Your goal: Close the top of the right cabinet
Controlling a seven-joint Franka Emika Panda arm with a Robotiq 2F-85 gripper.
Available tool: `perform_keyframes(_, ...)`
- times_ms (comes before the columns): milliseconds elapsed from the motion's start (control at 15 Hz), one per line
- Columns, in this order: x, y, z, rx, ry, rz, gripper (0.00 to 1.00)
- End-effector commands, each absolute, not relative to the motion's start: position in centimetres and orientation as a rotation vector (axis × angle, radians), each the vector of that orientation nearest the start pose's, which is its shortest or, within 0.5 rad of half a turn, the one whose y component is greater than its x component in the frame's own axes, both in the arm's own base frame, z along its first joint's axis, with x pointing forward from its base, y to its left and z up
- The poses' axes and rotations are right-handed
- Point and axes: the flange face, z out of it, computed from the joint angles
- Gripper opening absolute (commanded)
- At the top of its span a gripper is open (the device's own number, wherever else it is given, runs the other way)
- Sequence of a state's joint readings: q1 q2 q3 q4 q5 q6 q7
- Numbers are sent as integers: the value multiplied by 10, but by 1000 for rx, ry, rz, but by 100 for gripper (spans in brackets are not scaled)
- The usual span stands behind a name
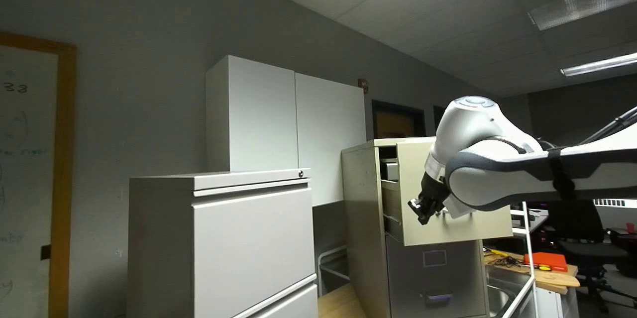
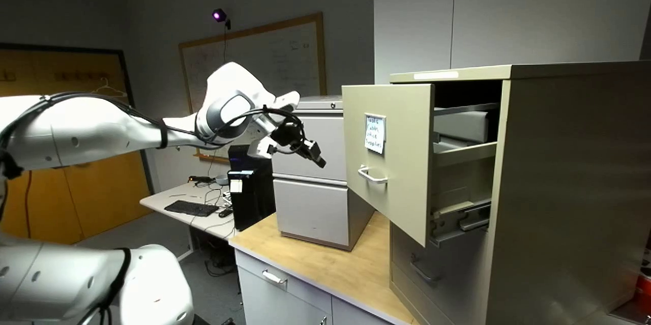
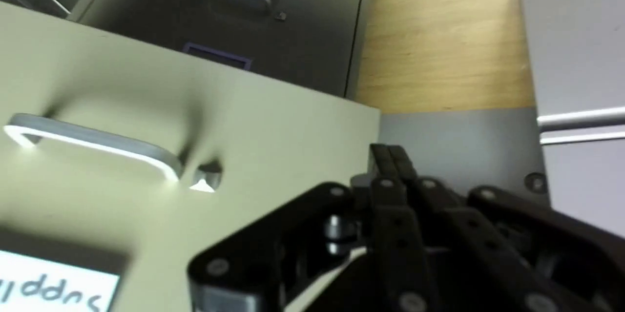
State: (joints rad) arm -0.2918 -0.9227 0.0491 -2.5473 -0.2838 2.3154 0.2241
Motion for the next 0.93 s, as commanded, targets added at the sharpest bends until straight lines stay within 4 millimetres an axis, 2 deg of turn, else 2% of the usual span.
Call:
perform_keyframes(0,307,-104,637,-3131,847,-1300,0)
perform_keyframes(267,307,-118,650,-3035,1022,-1485,0)
perform_keyframes(667,330,-110,663,-2903,1008,-1709,0)
perform_keyframes(867,348,-119,661,-2869,1014,-1778,0)
